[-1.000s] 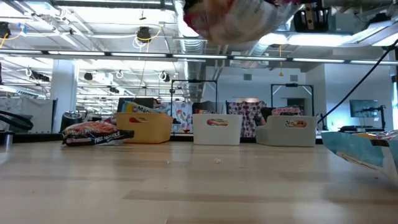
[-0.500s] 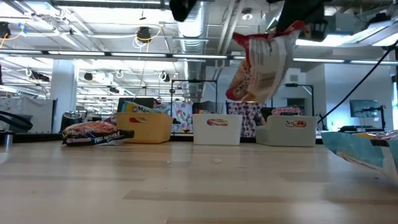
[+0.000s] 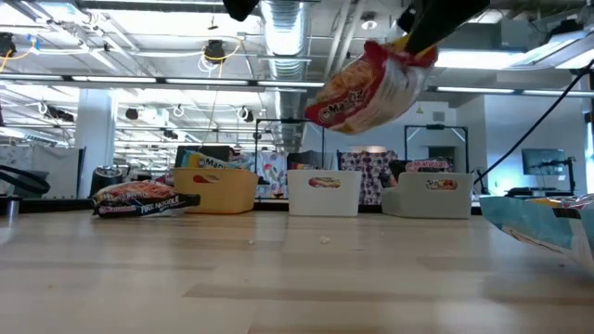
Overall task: Sort Maruchan noodles
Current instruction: Put the red noodle pack into the white bin
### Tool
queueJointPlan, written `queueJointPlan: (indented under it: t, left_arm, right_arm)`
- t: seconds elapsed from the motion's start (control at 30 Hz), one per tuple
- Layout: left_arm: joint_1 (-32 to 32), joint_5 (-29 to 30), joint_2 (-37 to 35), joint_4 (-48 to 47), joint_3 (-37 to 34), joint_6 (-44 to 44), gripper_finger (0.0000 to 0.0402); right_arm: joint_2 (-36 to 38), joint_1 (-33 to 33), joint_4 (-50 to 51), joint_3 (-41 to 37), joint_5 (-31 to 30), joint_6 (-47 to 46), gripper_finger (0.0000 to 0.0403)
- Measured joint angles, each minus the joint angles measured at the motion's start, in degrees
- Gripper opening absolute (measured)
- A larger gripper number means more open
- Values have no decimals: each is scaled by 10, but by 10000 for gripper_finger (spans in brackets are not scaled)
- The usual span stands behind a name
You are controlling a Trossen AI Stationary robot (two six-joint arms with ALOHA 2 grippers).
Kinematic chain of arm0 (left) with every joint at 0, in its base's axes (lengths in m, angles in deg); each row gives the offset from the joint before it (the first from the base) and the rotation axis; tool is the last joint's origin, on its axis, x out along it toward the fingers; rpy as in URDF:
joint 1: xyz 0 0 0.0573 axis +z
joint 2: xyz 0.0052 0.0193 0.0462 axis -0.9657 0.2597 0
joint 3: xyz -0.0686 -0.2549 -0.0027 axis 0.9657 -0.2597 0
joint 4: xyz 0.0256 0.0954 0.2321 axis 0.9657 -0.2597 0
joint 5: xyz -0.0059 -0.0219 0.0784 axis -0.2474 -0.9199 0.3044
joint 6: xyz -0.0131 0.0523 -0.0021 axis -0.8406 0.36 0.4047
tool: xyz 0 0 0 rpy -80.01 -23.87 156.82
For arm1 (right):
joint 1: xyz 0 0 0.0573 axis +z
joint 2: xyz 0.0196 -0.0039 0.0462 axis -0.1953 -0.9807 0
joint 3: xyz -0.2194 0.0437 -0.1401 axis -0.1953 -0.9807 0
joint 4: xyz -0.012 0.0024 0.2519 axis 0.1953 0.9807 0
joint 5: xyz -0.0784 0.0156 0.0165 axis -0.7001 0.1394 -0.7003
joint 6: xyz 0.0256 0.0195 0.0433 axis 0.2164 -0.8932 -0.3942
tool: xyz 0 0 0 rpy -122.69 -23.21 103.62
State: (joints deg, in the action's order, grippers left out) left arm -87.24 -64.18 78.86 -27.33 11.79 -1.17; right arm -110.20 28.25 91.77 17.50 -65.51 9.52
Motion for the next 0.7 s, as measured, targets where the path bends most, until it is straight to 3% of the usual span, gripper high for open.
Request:
queueJointPlan:
  t: [0.27,0.7]
  left_arm:
    - [-10,0,0,-19,0,-1,100]
    - [-12,0,0,-44,0,5,100]
  right_arm:
    - [0,-53,-18,0,-64,235,22]
    - [1,-234,-110,0,-93,626,23]
